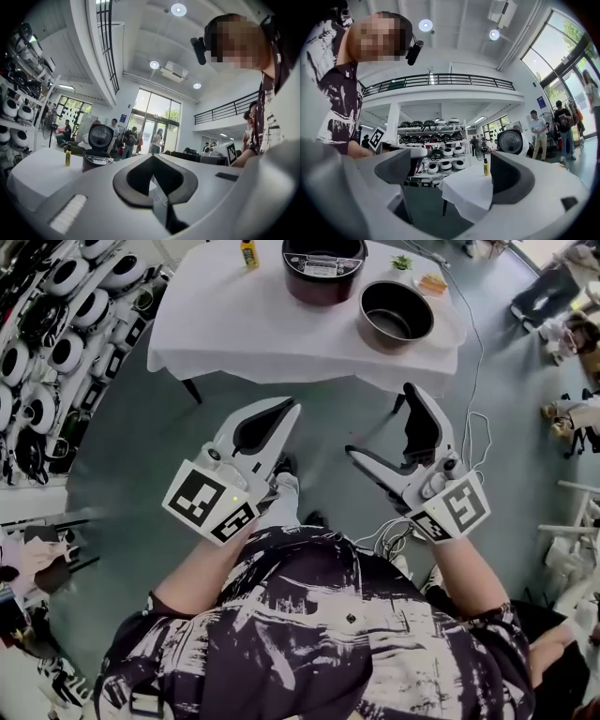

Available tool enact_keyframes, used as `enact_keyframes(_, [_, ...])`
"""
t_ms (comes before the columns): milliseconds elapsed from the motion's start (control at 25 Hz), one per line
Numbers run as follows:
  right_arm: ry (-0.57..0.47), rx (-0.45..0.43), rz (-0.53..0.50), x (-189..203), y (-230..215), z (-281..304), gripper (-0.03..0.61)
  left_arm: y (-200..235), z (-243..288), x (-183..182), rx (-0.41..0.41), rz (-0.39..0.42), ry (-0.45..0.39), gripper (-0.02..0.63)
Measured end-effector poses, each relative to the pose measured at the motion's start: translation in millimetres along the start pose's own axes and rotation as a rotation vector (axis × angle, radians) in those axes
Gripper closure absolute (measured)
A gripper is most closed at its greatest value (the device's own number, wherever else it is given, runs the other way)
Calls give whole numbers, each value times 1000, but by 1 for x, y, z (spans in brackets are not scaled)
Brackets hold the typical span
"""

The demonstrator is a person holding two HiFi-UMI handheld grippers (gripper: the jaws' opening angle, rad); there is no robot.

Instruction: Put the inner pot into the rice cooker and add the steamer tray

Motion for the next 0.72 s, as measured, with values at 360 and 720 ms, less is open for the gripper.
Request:
enact_keyframes(360, [37, 55, -21, 0, -76, 103, 95, 114, 68, -15, 71, -8, -14, 609])
enact_keyframes(720, [36, 120, -41, -11, -127, 185, 95, 205, 108, -34, 141, 13, 8, 609])
Point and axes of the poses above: the fingertips, and each gripper's own axes: z forward along the fingers, y to its left, x out of its underside, the point moved 3 cm from there along -z, backward along the fingers, and after that the axes turned 4 degrees about z, right-handed, at the moved point
